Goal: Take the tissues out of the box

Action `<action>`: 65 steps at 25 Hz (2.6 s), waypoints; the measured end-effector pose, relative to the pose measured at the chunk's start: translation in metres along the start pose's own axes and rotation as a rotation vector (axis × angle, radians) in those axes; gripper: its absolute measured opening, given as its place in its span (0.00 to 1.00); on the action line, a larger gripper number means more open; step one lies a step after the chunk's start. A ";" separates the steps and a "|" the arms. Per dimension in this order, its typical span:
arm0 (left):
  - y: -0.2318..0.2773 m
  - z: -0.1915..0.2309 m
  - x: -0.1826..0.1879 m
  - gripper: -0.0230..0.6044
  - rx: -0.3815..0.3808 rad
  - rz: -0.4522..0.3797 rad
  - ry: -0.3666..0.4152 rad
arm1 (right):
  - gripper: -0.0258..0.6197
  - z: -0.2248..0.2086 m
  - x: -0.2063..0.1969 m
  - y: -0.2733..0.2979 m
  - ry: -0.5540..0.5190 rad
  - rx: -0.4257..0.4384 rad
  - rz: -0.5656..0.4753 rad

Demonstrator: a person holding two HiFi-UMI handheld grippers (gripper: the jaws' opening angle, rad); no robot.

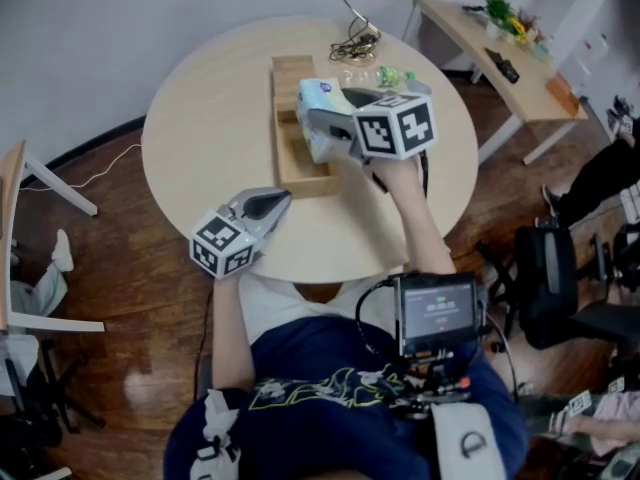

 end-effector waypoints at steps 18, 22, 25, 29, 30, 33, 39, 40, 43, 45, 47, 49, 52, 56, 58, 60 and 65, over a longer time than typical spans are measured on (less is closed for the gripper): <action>0.001 0.003 0.000 0.04 -0.001 -0.005 -0.010 | 0.54 -0.051 -0.028 -0.040 0.055 -0.108 0.016; -0.003 0.008 -0.004 0.04 -0.003 -0.004 -0.008 | 0.54 -0.058 -0.035 -0.040 0.072 -0.124 0.019; -0.009 0.014 -0.004 0.04 0.010 -0.006 -0.023 | 0.54 -0.062 -0.039 -0.035 0.080 -0.135 0.033; -0.018 0.014 -0.002 0.04 0.020 0.016 -0.027 | 0.54 -0.060 -0.044 -0.032 0.092 -0.107 0.031; -0.016 0.012 -0.001 0.04 0.015 0.020 -0.026 | 0.54 -0.062 -0.047 -0.037 0.095 -0.113 0.034; -0.016 0.011 -0.002 0.04 0.018 0.022 -0.029 | 0.54 -0.065 -0.054 -0.043 0.108 -0.120 0.053; -0.022 0.004 0.004 0.04 0.029 0.027 -0.010 | 0.54 -0.054 -0.067 -0.044 0.116 -0.107 0.077; -0.021 0.002 0.004 0.04 0.027 0.026 -0.011 | 0.54 -0.053 -0.069 -0.046 0.115 -0.106 0.080; -0.019 0.000 0.003 0.04 0.020 0.016 -0.023 | 0.54 -0.050 -0.078 -0.046 0.114 -0.104 0.096; -0.016 -0.001 0.004 0.04 0.016 0.011 -0.023 | 0.54 -0.050 -0.083 -0.045 0.115 -0.105 0.102; -0.014 -0.002 0.006 0.04 0.011 0.009 -0.021 | 0.54 -0.049 -0.088 -0.044 0.118 -0.104 0.107; -0.015 -0.003 0.007 0.04 0.009 0.009 -0.018 | 0.54 -0.047 -0.092 -0.042 0.123 -0.100 0.113; -0.017 -0.003 0.003 0.04 0.014 0.012 -0.016 | 0.54 -0.041 -0.098 -0.040 0.120 -0.094 0.119; -0.015 0.001 -0.008 0.04 -0.002 -0.006 -0.020 | 0.54 -0.039 -0.109 -0.036 0.119 -0.098 0.129; -0.011 0.002 -0.011 0.04 -0.010 -0.014 -0.018 | 0.54 -0.041 -0.111 -0.038 0.113 -0.102 0.131; -0.011 -0.006 -0.006 0.04 0.009 0.001 -0.006 | 0.54 -0.041 -0.112 -0.041 0.109 -0.089 0.133; -0.004 -0.016 0.011 0.04 0.015 -0.002 -0.014 | 0.55 -0.050 -0.114 -0.044 0.117 -0.084 0.143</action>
Point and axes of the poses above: the fingertips, and each gripper's own axes: y forward along the fingers, z to its left, x out of its top, the point moved 6 cm from there along -y, backward along the fingers
